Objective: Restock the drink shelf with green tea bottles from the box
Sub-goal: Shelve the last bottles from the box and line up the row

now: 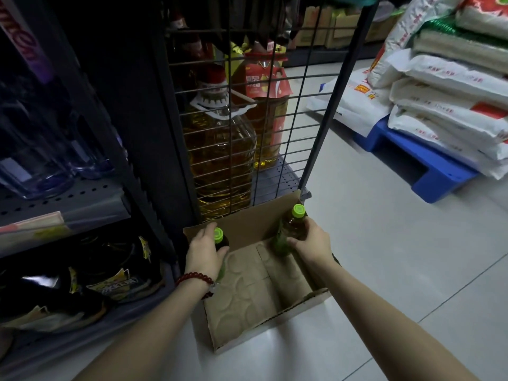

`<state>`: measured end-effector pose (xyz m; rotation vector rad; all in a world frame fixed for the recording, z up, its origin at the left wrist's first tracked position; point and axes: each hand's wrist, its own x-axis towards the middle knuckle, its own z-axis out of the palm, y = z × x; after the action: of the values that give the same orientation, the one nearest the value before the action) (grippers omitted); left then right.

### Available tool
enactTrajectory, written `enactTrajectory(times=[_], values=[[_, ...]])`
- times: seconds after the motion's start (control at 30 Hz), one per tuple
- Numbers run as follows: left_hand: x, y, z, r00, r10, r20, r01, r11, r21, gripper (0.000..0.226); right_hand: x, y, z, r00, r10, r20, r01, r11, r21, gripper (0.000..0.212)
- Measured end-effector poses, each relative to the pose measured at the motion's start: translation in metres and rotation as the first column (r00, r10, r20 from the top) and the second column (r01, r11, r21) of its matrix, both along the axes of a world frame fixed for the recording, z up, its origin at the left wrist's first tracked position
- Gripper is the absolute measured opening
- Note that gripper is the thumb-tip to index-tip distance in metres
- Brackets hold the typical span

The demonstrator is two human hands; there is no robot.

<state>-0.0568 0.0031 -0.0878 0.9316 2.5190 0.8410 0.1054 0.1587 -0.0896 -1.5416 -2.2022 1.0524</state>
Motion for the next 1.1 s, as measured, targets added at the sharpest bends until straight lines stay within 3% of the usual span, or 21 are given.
enactTrajectory(times=[0.17, 0.53, 0.8, 0.93, 1.1], values=[[-0.001, 0.005, -0.014, 0.993, 0.117, 0.029, -0.119, 0.989, 0.086, 0.047, -0.013, 0.003, -0.016, 0.993, -0.094, -0.072, 0.092, 0.995, -0.028, 0.07], [0.01, 0.025, -0.043, 0.992, -0.031, 0.122, 0.0, 0.97, 0.243, 0.042, -0.03, 0.003, -0.04, 0.967, -0.184, -0.177, 0.191, 0.981, 0.025, 0.072], [0.013, 0.021, -0.063, 0.954, 0.008, 0.299, -0.068, 0.979, 0.191, 0.067, -0.035, 0.011, -0.057, 0.936, -0.198, -0.292, 0.195, 0.98, -0.04, 0.08], [0.012, 0.023, -0.071, 0.966, 0.002, 0.258, -0.051, 0.981, 0.185, 0.072, -0.034, 0.013, -0.063, 0.947, -0.174, -0.271, 0.184, 0.983, 0.011, 0.081], [0.008, 0.022, -0.069, 0.969, 0.087, 0.229, -0.136, 0.969, 0.207, 0.075, -0.028, 0.017, -0.054, 0.956, -0.152, -0.25, 0.148, 0.988, -0.037, 0.081]])
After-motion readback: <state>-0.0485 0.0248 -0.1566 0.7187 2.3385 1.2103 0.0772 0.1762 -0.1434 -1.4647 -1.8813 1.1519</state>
